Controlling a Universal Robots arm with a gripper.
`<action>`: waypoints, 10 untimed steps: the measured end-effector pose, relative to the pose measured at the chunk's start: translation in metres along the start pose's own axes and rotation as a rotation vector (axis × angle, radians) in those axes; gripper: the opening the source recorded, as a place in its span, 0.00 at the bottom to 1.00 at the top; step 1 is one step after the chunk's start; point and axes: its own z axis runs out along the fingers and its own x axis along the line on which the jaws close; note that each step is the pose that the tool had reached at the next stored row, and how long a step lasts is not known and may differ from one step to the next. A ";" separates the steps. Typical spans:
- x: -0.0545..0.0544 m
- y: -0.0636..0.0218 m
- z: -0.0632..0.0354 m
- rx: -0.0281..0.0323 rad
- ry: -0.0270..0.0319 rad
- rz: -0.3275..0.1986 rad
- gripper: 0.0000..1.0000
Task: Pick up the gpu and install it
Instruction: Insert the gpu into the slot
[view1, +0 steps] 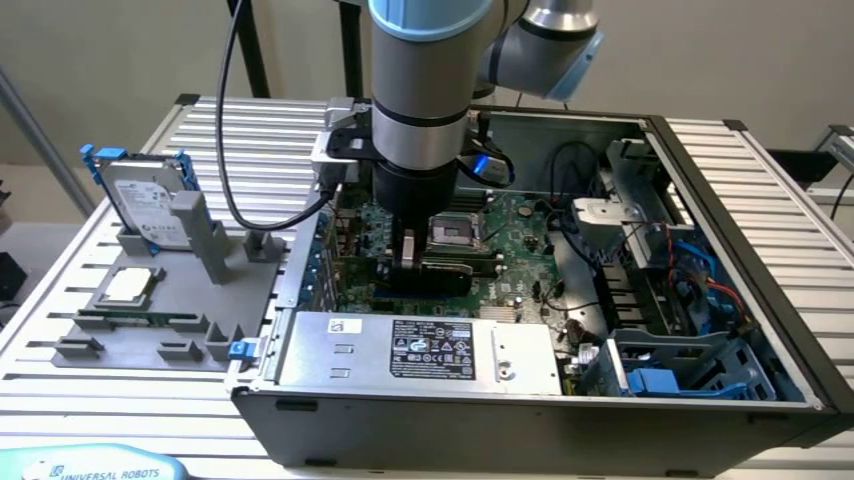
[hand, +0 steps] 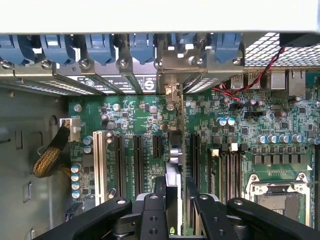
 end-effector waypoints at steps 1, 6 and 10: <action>0.000 0.0000 0.0000 0.0000 0.0003 0.000 0.27; 0.000 0.0000 0.0000 0.0002 0.0036 0.000 0.27; 0.000 0.0000 0.0000 0.0003 0.0064 0.000 0.27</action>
